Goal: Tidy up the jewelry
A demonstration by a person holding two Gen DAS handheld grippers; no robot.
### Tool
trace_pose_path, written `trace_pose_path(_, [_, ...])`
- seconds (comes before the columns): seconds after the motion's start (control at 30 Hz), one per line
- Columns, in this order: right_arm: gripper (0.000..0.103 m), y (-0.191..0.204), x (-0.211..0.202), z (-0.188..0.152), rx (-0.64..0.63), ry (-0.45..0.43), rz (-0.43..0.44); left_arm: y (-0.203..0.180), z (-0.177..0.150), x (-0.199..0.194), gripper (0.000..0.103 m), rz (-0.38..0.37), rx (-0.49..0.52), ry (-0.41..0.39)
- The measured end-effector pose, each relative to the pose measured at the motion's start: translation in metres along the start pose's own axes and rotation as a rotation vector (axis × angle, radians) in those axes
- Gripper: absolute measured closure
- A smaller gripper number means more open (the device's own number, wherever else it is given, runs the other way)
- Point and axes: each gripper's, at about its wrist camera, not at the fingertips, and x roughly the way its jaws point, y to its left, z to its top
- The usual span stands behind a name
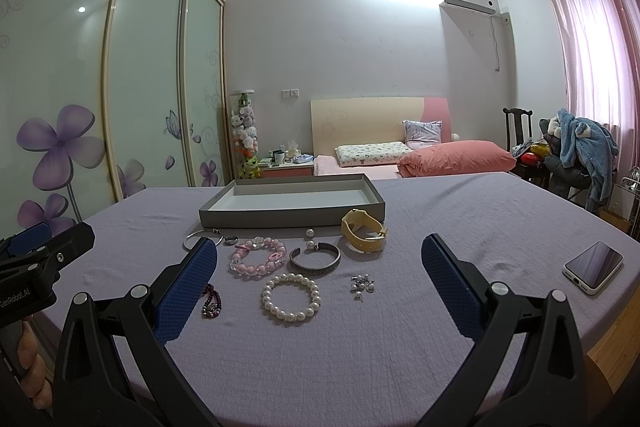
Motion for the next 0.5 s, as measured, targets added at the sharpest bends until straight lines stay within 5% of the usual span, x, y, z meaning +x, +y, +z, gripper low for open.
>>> trace_pose_path(0.5, [0.002,-0.014,0.018,-0.004,0.033,0.060,-0.012,-0.011,0.001,0.016,0.004,-0.008,-0.007,0.055])
